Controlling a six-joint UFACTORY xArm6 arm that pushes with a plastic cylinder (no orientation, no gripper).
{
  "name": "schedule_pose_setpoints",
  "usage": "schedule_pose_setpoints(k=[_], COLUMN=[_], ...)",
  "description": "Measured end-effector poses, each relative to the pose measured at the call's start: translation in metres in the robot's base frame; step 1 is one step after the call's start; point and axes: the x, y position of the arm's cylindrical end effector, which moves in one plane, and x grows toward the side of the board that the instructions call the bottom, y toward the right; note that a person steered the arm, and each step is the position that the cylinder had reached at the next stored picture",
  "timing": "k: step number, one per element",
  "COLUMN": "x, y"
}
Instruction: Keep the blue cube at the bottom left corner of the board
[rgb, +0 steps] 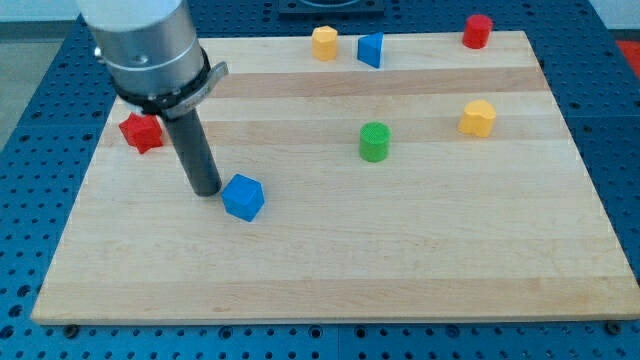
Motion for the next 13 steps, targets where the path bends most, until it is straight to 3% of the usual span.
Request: schedule_pose_setpoints(k=[2,3,4,5,6,7,8,9,10,11,12,13], x=[-0.006,0.009,0.05,0.049,0.033,0.049,0.073,0.075,0.076,0.071,0.093,0.116], y=[0.052,0.058,0.05,0.047,0.076,0.116,0.093,0.023,-0.006,0.025,0.054,0.044])
